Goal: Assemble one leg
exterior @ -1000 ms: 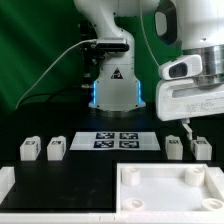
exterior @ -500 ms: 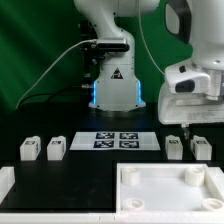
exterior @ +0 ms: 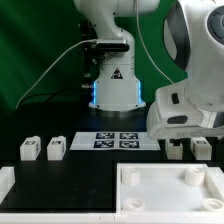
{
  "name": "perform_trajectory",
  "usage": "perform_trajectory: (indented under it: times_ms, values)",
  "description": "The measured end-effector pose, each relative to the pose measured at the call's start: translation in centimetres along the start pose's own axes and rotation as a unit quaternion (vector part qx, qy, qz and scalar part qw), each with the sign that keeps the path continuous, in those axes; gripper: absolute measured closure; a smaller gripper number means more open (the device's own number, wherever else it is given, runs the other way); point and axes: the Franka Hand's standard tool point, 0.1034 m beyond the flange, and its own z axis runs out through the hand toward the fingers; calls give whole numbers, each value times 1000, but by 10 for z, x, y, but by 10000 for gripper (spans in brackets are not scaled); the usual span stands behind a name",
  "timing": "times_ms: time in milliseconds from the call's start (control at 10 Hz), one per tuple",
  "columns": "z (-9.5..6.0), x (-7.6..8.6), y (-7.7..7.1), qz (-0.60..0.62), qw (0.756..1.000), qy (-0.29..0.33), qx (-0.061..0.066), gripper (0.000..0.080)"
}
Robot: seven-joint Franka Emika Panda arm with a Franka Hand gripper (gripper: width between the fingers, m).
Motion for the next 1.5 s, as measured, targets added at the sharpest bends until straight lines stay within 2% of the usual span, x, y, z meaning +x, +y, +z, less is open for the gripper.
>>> perform_trajectory:
  times_ms: [100,200,600,1000,1300,1500]
  values:
    - [-3,8,-8,11,1000,-9,4,150]
    - [-3,4,-16,9,1000,-6,1,150]
    - [12,-2,-30,7,1000,-9,-9,150]
    - [39,2,-31,8,1000,-28,-12,150]
    - [43,5,-31,7,999,-32,-12,150]
    - [43,5,-31,6,999,-32,-12,417]
